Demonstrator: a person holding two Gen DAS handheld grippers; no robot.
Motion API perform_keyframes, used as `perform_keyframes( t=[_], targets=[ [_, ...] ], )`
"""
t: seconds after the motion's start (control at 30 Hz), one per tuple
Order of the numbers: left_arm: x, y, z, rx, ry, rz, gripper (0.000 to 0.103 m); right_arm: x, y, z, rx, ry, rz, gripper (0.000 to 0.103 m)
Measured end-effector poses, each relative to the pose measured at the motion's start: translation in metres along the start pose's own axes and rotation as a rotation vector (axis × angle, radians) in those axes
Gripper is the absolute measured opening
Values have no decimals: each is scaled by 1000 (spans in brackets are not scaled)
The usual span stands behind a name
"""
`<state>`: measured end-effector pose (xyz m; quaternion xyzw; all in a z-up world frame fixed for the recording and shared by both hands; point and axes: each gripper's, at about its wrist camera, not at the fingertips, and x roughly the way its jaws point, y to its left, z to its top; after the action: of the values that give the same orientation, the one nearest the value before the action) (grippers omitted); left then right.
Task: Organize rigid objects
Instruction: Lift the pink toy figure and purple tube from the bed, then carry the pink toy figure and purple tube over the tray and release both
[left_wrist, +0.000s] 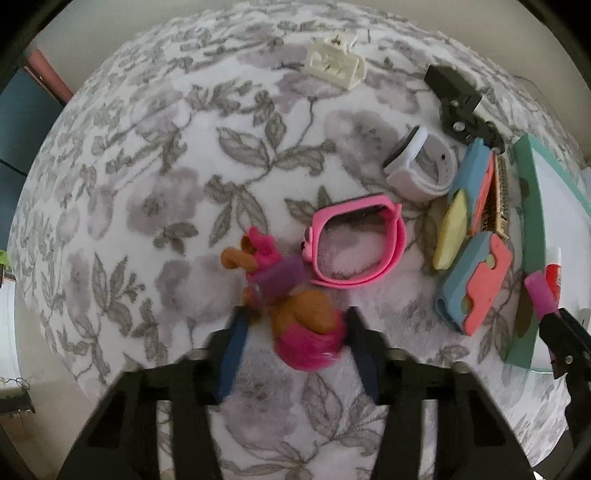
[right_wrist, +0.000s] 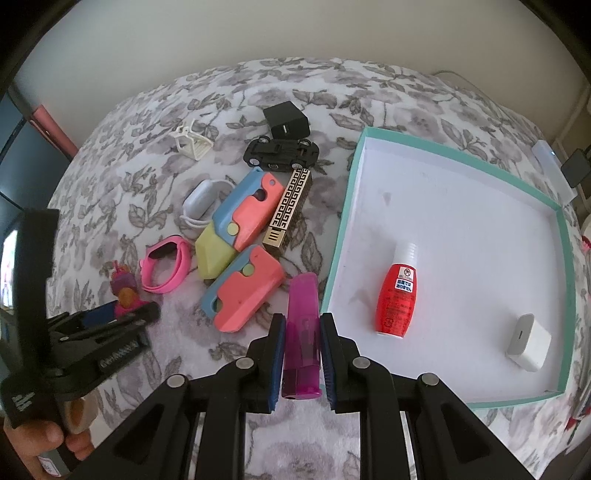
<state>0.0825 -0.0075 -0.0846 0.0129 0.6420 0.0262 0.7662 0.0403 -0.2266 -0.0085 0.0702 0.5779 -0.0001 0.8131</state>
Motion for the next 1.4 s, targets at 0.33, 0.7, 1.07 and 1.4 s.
perform_keyframes(
  t=[0.33, 0.7, 1.07, 1.4],
  targets=[
    [-15, 16, 9, -31, -41, -30, 41, -2, -1, 1, 1, -5, 10, 19],
    [-78, 7, 17, -19, -190, -40, 41, -33, -13, 6, 50, -116, 27, 19],
    [-135, -118, 45, 196, -243, -147, 41, -59, -98, 6, 284, -233, -86, 20],
    [-123, -207, 49, 284, -214, -202, 41, -49, -187, -5, 498, -235, -196, 20]
  ],
)
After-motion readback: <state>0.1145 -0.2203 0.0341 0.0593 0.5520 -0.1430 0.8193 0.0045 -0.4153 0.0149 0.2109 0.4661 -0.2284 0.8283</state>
